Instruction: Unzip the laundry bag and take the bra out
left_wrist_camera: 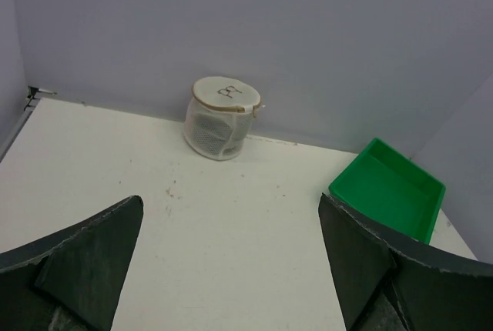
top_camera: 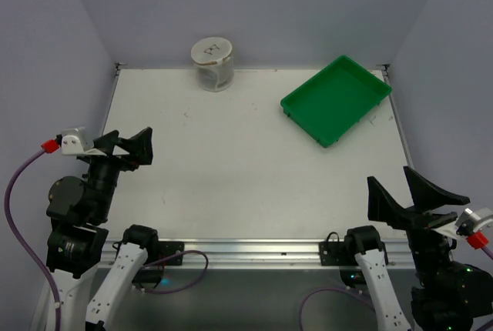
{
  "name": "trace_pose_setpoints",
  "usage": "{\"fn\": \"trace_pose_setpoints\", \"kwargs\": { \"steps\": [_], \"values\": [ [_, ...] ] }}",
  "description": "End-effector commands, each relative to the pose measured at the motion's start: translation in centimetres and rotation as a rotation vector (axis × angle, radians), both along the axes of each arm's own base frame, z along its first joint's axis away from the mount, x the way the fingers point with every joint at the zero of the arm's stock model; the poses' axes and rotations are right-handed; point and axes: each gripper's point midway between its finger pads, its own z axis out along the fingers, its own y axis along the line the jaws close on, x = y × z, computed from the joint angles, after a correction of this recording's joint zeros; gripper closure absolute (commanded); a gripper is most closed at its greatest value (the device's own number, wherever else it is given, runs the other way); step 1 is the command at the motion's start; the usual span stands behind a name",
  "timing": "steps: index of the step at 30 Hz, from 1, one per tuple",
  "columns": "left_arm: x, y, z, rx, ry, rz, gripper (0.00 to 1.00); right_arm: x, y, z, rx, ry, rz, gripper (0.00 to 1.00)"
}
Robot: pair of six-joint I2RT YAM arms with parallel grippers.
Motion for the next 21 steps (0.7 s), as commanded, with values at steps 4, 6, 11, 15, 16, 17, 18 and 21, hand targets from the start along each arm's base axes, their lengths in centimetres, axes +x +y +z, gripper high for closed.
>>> {"fn": "trace_pose_setpoints", "kwargs": {
  "steps": [4, 6, 11, 15, 16, 17, 18, 21],
  "values": [
    [0.2, -0.9, -0.6, 0.023, 0.012, -0.049, 0.0, -1.1, 0.0, 0.9, 0.035, -0.059, 0.015, 0.01],
    [0.7, -1.3, -1.2, 0.019, 0.022, -0.065, 0.0, -0.4, 0.4, 0.4, 0.042, -0.04, 0.033, 0.01],
    [2.6, -2.5, -3.1, 0.006, 0.063, -0.104, 0.0, 2.0, 2.4, -1.9, 0.029, 0.029, 0.126, 0.01],
    [5.1, -3.2, -4.7, 0.003, 0.119, -0.106, 0.0, 5.1, 3.5, -4.3, 0.036, 0.136, 0.161, 0.01],
    [5.8, -3.5, -4.8, -0.006, 0.121, -0.112, 0.0, 6.0, 3.7, -5.2, 0.042, 0.167, 0.164, 0.01],
    [6.4, -3.7, -5.1, -0.009, 0.131, -0.115, 0.0, 6.6, 3.9, -5.7, 0.05, 0.19, 0.168, 0.01],
    [7.5, -4.1, -6.0, -0.008, 0.161, -0.119, 0.0, 7.1, 4.2, -6.3, 0.053, 0.214, 0.179, 0.01],
    [10.4, -5.1, -7.5, -0.03, 0.196, -0.13, 0.0, 9.5, 4.9, -8.9, 0.06, 0.307, 0.194, 0.01]
  ]
}}
